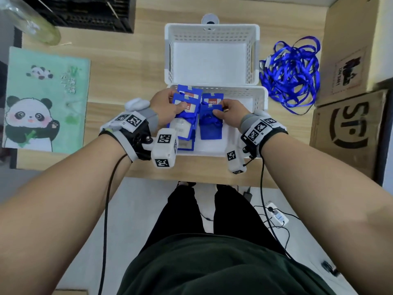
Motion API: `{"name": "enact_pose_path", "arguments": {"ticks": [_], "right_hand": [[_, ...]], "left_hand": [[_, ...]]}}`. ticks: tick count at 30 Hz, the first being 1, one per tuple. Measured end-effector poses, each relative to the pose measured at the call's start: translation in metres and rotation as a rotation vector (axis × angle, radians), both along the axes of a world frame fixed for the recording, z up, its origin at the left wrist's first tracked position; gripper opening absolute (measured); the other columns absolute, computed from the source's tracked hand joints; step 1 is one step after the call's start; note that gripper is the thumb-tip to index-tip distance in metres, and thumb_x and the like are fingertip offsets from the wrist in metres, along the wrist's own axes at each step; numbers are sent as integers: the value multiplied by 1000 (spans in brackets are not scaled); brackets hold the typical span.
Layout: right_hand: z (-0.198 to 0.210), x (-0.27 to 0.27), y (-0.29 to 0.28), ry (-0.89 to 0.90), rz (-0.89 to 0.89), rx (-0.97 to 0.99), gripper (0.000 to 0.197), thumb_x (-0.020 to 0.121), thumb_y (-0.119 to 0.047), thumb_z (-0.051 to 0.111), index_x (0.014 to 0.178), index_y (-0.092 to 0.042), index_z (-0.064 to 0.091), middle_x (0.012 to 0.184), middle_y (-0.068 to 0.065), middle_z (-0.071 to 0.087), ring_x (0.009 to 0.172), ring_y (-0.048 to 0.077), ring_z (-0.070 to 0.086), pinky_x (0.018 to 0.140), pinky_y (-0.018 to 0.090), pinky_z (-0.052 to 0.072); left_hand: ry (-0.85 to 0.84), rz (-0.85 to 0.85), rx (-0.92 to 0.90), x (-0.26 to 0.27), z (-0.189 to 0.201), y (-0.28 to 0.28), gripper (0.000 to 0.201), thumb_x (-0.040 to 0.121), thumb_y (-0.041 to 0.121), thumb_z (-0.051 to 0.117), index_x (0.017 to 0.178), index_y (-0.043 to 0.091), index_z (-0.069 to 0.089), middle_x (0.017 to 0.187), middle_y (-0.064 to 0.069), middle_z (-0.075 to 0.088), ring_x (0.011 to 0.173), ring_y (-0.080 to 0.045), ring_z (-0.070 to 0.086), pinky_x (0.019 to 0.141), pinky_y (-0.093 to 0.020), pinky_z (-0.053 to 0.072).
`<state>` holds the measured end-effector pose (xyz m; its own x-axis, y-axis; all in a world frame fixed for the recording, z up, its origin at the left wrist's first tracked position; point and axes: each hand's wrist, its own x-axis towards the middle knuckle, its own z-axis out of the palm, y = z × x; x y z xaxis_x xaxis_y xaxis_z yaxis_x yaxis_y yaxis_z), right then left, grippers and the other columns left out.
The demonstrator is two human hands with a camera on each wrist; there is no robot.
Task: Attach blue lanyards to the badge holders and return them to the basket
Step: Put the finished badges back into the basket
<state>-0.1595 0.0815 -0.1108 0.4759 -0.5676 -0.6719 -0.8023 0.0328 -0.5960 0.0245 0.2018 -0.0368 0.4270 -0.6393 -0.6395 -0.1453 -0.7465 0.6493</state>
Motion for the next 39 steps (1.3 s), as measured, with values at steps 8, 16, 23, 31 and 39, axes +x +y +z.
{"name": "enact_pose_path", "arguments": {"ticks": [8, 16, 23, 31, 39], "right_hand": [[-3, -2, -2, 42, -42, -10, 29, 88, -30, 69, 91, -1, 64, 79, 7, 53, 73, 20, 48, 69, 30, 43], [1, -14, 8, 131, 3, 31, 34, 90, -33, 67, 68, -17, 46, 68, -1, 51, 65, 17, 48, 68, 30, 43], [-1, -17, 18, 144, -12, 102, 26, 89, -32, 68, 76, -15, 53, 71, 0, 59, 65, 17, 57, 71, 32, 52], [36, -18, -5, -52, -291, 121, 30, 92, -43, 61, 92, -13, 60, 77, 2, 61, 59, 15, 55, 62, 32, 51], [71, -28, -39, -147, -183, 25, 7, 94, -15, 61, 93, -9, 64, 69, 3, 63, 51, 8, 55, 51, 24, 47]], "left_hand": [[37, 20, -20, 1, -3, -7, 16, 90, 16, 64, 103, 16, 54, 107, -2, 62, 101, -22, 63, 90, -37, 52], [62, 11, -22, -1, -7, -17, 29, 89, 18, 66, 116, 11, 56, 117, -5, 65, 103, -22, 64, 90, -38, 54], [48, -19, 3, -5, -13, -16, 38, 89, 22, 66, 123, 11, 54, 117, -3, 64, 101, -18, 63, 78, -28, 51], [47, -113, 25, -26, -9, -19, 38, 89, 30, 66, 122, 15, 54, 116, -3, 66, 103, -20, 64, 92, -41, 53], [109, -196, -66, -73, -6, -38, 23, 88, 28, 67, 106, 18, 58, 108, -3, 69, 101, -21, 65, 93, -41, 51]]}}
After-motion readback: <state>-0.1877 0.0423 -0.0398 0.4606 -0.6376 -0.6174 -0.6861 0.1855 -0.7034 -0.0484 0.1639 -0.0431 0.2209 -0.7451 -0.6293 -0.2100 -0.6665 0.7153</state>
